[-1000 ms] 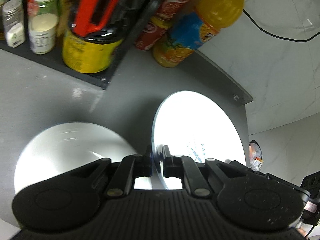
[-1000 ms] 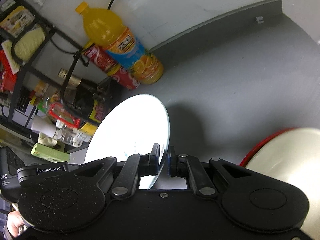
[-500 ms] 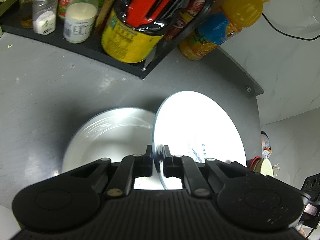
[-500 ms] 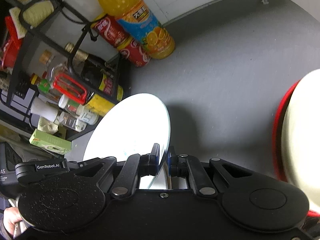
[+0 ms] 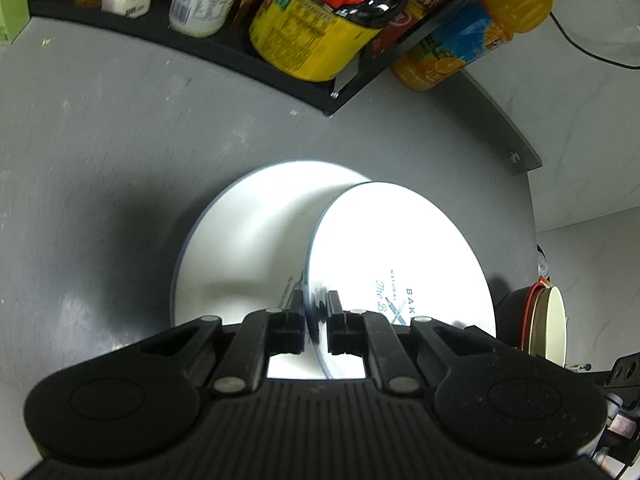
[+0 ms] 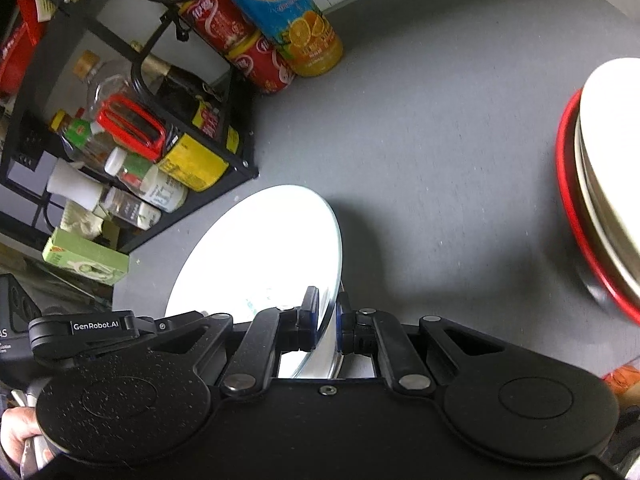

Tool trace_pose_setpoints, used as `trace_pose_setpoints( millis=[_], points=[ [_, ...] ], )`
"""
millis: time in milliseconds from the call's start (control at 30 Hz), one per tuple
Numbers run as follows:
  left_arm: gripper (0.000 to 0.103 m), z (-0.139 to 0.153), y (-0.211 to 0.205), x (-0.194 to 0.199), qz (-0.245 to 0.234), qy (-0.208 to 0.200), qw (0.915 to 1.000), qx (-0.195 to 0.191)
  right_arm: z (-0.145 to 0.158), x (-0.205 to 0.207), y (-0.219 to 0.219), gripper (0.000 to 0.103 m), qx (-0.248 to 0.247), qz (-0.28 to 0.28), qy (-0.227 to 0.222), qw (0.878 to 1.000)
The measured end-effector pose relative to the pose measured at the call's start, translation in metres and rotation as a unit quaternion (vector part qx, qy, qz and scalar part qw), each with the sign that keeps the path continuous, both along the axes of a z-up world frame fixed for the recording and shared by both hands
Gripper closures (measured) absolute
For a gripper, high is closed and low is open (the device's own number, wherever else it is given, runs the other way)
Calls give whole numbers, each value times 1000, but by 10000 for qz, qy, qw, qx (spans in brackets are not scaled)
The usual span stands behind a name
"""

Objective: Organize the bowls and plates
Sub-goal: 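Carry the 'BAKERY' plate with both grippers onto the 'Sweet' plate, then open the left gripper while the right gripper releases the 'BAKERY' plate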

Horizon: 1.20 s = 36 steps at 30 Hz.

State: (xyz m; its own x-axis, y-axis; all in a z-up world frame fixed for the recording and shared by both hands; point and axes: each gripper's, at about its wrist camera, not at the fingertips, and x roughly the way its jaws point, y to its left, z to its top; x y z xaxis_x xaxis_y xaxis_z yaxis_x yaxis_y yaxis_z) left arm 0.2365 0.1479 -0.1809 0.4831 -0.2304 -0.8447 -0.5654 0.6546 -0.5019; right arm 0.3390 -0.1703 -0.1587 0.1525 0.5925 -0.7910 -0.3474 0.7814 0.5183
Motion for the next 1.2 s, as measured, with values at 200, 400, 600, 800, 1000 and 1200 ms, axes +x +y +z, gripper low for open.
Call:
trace_pose_setpoints(
  millis=[200, 400, 600, 800, 1000, 1200],
  points=[
    [94, -14, 1, -5, 13, 86, 9999, -70, -1, -7, 3, 95, -122, 45, -24, 9999],
    [91, -26, 6, -10, 59, 291, 9995, -83, -4, -13, 16, 94, -355, 234, -94, 9991],
    [91, -30, 8, -11, 109, 336, 9994, -70, -6, -18, 22, 94, -529, 376, -157, 9978],
    [91, -29, 10, -5, 81, 542, 9985, 42, -6, -18, 23, 96, -655, 417, -243, 9967],
    [91, -6, 17, 0, 53, 459, 9983, 365, -9, -18, 24, 96, -671, 404, -242, 9966],
    [52, 11, 19, 3, -164, 376, 9964, 744, -12, -18, 28, 95, -713, 402, -247, 9963]
  ],
)
